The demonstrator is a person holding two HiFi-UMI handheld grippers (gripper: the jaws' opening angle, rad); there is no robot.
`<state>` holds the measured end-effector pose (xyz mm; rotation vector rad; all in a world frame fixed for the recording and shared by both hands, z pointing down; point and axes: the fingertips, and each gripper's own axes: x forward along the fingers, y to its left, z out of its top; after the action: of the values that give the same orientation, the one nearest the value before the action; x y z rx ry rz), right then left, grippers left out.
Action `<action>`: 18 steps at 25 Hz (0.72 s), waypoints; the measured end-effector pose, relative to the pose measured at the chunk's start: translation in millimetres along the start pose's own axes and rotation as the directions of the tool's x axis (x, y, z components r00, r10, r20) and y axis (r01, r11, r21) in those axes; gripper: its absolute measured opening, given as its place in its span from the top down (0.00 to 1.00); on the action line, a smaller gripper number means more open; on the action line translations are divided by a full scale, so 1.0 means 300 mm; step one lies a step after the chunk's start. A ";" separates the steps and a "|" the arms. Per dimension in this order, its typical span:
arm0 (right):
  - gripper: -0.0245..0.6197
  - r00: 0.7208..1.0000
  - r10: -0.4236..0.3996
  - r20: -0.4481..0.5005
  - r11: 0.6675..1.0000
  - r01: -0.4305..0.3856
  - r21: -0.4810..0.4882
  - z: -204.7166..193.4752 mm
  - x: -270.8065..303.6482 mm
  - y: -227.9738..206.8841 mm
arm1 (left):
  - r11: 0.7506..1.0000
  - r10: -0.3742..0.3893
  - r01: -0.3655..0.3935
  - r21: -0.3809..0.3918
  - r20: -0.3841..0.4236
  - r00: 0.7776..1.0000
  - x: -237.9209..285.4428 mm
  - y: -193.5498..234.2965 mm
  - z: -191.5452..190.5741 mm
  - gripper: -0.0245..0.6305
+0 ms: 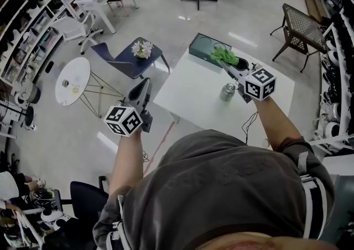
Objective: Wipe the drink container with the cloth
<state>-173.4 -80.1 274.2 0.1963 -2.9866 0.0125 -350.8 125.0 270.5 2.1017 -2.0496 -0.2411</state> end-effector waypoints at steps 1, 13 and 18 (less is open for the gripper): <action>0.82 1.000 -0.001 -0.002 1.000 0.001 0.001 -0.002 -0.002 -0.001 | 1.000 -0.001 0.001 0.001 -0.002 1.000 0.001 -0.002 -0.001 0.96; 0.82 1.000 0.023 -0.010 1.000 -0.023 -0.005 -0.005 0.010 0.016 | 1.000 -0.002 0.002 0.000 -0.008 1.000 -0.005 -0.001 -0.004 0.96; 0.82 1.000 0.024 -0.012 1.000 -0.024 -0.007 -0.004 0.008 0.016 | 1.000 -0.001 0.001 -0.002 -0.006 1.000 -0.011 -0.003 -0.001 0.96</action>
<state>-176.1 -75.5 275.6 0.1586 -2.9765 0.0051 -350.0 128.4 270.5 2.0995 -2.0440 -0.2360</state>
